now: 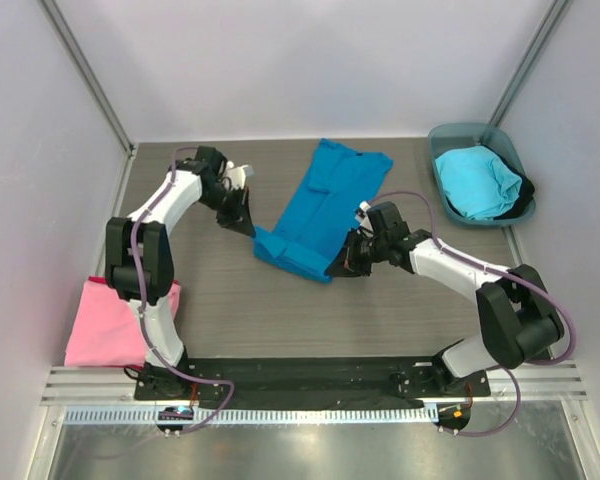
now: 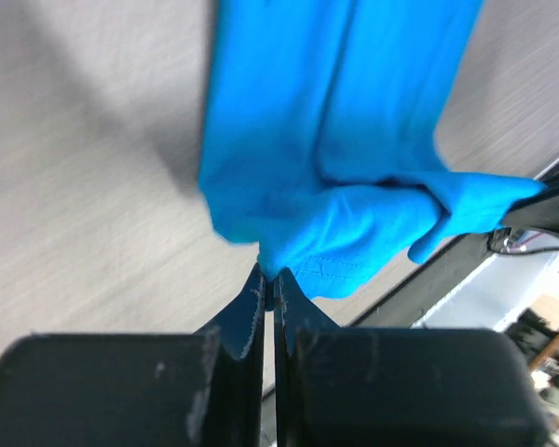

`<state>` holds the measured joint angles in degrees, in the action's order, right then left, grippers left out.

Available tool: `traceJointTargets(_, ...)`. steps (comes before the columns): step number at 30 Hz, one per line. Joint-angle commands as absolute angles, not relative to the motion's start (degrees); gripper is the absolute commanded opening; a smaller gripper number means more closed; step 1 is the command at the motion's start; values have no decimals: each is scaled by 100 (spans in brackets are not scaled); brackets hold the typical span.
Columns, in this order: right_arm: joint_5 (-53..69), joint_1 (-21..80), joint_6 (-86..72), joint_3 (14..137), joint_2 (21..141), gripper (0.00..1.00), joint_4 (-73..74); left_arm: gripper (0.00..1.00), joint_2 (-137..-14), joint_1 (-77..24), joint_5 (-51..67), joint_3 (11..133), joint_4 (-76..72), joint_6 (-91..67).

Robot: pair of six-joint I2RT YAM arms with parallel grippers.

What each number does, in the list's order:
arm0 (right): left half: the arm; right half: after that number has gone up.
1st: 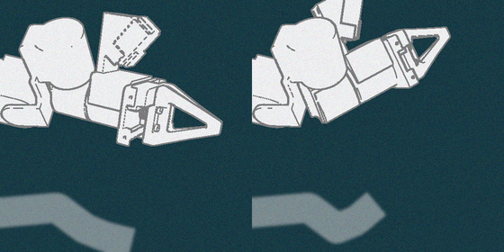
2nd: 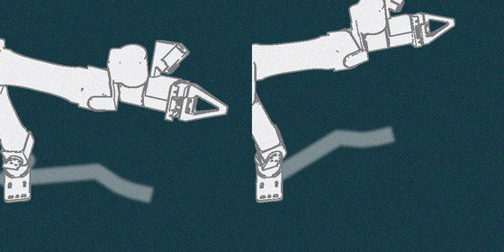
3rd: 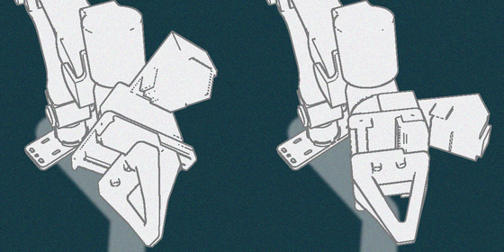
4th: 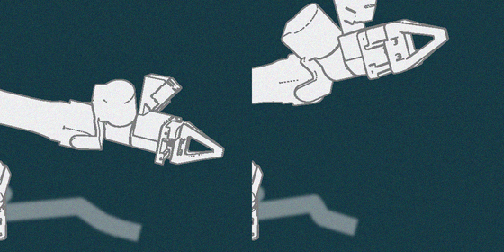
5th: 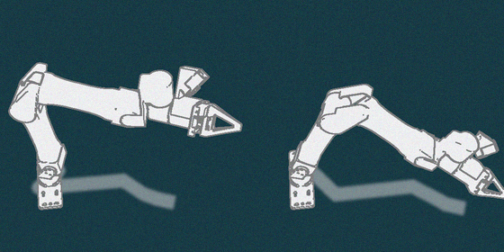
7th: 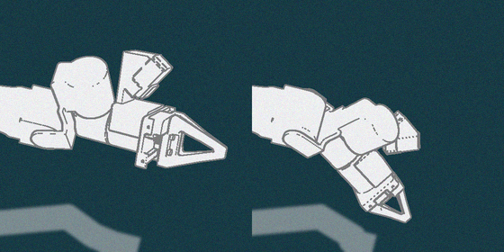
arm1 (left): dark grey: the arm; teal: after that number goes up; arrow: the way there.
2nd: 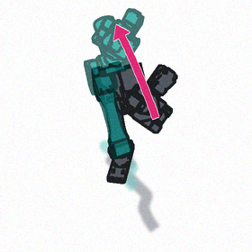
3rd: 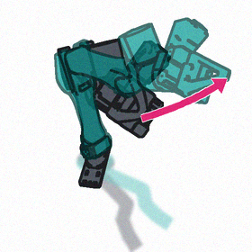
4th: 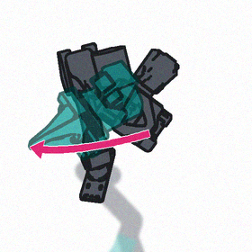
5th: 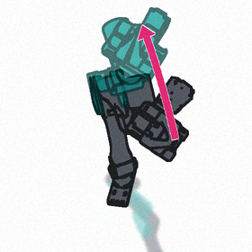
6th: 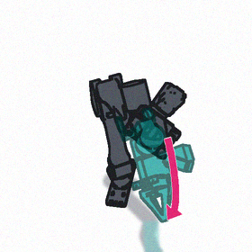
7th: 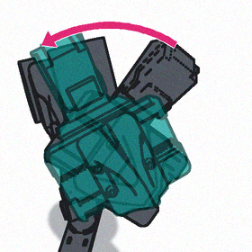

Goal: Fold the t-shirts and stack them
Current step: Fold the tshirt

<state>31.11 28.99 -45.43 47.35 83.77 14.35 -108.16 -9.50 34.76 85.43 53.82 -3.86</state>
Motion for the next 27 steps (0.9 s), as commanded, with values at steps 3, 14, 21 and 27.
traceJointTargets(3,3059,2418,-4272,4904,8349,1,1196,0,-11460,-1300,3586,9816,5361,-378)
traceJointTargets(14,3094,1697,-3946,5141,8815,1,782,0,-12392,-1389,3357,10775,5054,-712)
traceJointTargets(21,3067,1529,-3718,5264,9061,1,791,0,-12840,-1511,3261,11399,5018,-730)
traceJointTargets(27,3006,1398,-3534,5361,9246,1,773,0,-13087,-1600,3155,11751,5010,-721)
